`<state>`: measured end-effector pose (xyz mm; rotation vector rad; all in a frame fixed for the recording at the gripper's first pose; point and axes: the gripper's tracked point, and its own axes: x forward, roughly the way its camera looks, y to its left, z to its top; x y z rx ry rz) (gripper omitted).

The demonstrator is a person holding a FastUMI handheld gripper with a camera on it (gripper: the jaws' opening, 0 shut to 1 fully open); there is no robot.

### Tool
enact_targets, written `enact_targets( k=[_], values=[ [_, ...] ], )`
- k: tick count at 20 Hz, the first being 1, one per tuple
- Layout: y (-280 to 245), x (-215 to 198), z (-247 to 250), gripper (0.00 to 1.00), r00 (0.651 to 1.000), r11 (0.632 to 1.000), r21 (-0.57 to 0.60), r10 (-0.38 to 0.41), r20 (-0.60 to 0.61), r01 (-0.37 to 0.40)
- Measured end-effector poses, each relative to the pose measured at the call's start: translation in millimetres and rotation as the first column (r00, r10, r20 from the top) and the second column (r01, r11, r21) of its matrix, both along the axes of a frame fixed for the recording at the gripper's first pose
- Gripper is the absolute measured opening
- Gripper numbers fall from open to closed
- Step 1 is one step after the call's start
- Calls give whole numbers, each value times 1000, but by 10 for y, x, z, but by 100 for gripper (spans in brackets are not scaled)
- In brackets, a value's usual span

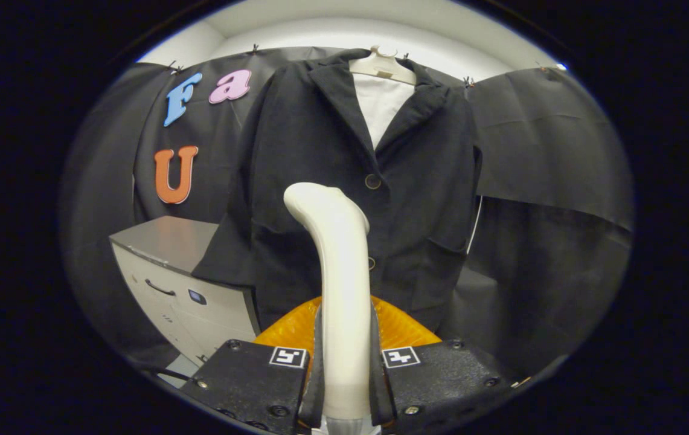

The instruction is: Iron the clothes twice with a garment steamer, once on the left side and once on the right side.

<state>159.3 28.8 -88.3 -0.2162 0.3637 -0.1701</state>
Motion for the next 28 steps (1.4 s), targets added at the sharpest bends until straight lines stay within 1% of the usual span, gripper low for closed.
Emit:
enact_targets(
  k=[6,8,14,21,28],
  values=[
    [-15,-134,-316,33,998,1000,-30,-7,-63,5],
    [-20,-206,-471,33,995,999,-44,-9,-101,4],
    [-72,-315,-786,33,983,998,-63,-40,-180,29],
    [-23,-514,-1318,33,955,997,-59,-55,-292,40],
    [-102,-735,-1670,33,926,995,-76,-94,-365,71]
  ],
)
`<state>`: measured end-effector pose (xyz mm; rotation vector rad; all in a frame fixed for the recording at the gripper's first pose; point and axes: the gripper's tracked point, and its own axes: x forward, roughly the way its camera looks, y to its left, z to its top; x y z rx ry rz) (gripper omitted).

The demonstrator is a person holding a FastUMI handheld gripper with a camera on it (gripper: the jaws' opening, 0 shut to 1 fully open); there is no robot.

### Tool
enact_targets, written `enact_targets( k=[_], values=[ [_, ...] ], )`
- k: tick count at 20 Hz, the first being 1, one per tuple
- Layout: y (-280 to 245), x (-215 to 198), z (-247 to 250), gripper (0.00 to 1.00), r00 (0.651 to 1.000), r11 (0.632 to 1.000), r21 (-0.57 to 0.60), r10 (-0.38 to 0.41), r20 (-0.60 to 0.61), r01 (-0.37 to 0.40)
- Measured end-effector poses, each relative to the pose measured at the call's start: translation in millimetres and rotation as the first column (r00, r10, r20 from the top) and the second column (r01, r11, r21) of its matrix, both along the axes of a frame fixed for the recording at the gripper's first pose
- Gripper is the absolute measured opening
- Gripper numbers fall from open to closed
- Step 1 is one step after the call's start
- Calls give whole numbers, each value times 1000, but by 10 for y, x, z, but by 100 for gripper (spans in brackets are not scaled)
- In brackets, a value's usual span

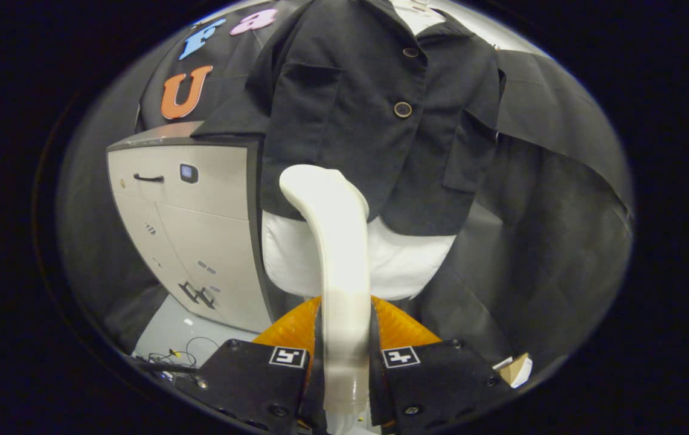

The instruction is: Iron the clothes twice with a garment steamer, once on the left side and once on the right side.

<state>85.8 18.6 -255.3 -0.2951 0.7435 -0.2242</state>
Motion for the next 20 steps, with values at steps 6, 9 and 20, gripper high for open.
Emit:
enact_targets(
  k=[6,9,20],
  values=[
    [-49,-188,88,33,1000,999,26,-21,23,20],
    [-180,-279,428,33,992,997,46,-59,112,54],
    [-687,87,2551,32,848,993,84,-114,517,83]
  ],
)
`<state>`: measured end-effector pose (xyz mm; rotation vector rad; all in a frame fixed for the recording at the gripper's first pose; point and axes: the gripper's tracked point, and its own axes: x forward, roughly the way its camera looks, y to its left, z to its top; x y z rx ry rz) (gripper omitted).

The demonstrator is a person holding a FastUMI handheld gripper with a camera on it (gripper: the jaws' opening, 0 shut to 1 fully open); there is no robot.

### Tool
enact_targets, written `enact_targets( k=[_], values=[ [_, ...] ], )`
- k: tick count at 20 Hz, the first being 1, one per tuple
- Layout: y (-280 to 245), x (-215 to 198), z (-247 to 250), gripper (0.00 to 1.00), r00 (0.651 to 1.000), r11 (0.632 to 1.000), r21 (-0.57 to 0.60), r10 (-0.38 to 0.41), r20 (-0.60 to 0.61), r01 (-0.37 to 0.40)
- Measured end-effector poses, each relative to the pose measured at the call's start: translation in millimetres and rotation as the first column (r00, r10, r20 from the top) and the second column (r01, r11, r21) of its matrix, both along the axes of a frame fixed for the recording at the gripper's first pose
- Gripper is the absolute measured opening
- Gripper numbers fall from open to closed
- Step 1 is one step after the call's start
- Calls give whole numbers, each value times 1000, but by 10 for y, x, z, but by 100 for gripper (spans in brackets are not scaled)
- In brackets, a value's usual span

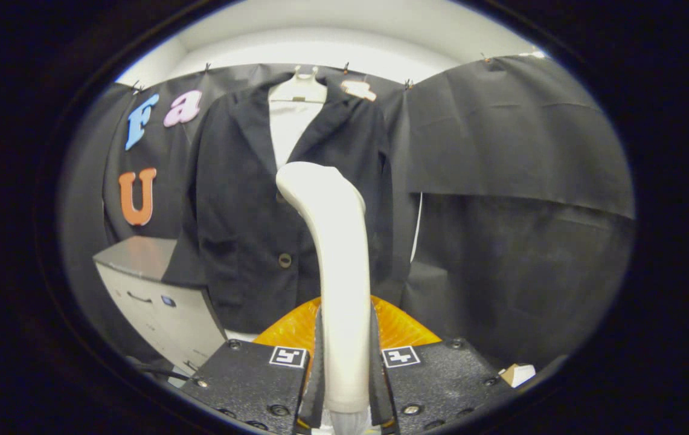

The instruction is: Iron the clothes twice with a garment steamer, once on the left side and once on the right side.

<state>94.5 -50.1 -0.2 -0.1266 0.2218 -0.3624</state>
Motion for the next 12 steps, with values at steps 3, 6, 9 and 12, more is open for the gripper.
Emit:
enact_targets(
  k=[3,6,9,12],
  values=[
    [-82,212,401,32,996,1000,-5,8,89,-7],
    [-223,383,706,32,988,1000,0,16,156,-16],
    [-389,646,955,32,977,1000,-9,24,214,-23],
    [-555,946,1163,32,967,1000,-9,28,253,-27]
  ],
)
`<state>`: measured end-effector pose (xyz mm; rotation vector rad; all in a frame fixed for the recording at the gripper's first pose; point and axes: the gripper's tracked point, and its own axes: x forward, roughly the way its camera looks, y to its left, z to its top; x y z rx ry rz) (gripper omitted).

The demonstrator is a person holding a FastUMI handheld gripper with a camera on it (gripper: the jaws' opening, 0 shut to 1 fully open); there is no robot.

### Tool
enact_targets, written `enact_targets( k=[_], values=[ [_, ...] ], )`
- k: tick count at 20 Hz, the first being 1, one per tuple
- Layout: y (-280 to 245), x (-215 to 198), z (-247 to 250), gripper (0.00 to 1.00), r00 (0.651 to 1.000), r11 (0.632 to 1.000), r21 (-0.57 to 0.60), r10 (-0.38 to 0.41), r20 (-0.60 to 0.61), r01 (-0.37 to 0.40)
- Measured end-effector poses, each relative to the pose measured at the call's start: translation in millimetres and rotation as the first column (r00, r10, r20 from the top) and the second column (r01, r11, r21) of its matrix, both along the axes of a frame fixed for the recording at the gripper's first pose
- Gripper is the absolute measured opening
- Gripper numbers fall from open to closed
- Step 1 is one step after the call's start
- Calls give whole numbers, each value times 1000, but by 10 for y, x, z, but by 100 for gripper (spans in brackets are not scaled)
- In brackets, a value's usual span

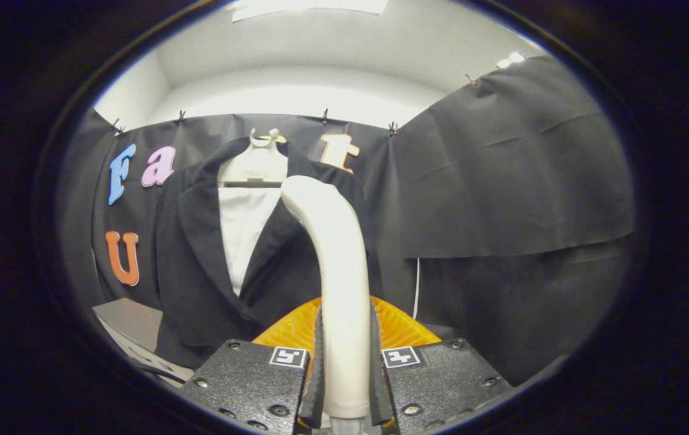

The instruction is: Iron the clothes twice with a garment steamer, once on the left side and once on the right side.

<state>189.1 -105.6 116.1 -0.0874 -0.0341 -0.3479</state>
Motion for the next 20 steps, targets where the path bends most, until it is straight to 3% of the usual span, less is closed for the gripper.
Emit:
enact_targets(
  k=[11,20],
  values=[
    [50,773,452,32,990,994,-83,86,110,-77],
    [30,669,198,32,995,991,-110,78,61,-71]
  ],
)
